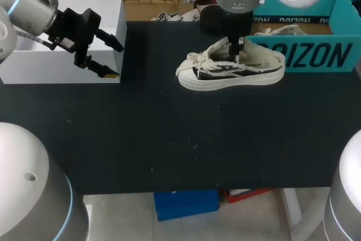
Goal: Take the shoe out of the shoebox, open the shoe tongue, remove and reinsert the insole, then place the shoe into the shoebox
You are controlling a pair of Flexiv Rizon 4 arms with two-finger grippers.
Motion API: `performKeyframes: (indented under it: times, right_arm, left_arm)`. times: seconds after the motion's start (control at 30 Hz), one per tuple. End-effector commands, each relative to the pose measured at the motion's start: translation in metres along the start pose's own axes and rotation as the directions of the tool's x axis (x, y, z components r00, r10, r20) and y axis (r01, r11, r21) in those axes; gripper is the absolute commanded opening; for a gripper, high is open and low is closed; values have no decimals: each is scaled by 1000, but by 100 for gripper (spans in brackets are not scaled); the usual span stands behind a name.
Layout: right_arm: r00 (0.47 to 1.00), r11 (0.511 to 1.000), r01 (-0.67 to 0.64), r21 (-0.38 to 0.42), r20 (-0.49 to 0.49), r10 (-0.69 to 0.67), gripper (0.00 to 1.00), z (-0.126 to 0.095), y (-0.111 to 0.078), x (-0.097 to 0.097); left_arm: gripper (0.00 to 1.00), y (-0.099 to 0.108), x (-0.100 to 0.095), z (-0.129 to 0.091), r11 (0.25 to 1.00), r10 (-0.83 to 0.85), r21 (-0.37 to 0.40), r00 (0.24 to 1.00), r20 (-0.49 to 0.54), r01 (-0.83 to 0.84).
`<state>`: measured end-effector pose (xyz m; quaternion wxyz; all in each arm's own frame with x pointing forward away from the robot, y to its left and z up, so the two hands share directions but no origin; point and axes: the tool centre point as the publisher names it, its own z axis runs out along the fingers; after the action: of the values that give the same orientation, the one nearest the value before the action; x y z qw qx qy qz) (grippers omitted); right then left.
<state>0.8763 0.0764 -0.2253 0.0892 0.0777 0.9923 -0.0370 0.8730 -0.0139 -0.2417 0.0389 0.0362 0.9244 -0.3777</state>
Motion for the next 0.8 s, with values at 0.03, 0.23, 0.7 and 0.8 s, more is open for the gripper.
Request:
performKeyframes:
  times: [0.03,0.23,0.7,0.8]
  right_arm:
    - [997,998,-70,-8,27,70,0,7,-12,-8]
    - [997,1000,22,16,70,-23,0,0,-47,-45]
    - [967,971,233,45,89,-237,0,-16,-99,-129]
    - [967,971,233,45,89,-237,0,-16,-99,-129]
  left_arm:
    - [100,1,0,1,1000,1,-1,1000,3,-1]
    - [100,1,0,1,1000,1,-1,1000,3,-1]
    - [100,1,0,1,1000,1,-1,1000,3,-1]
    - [100,1,0,1,1000,1,-1,1000,3,-1]
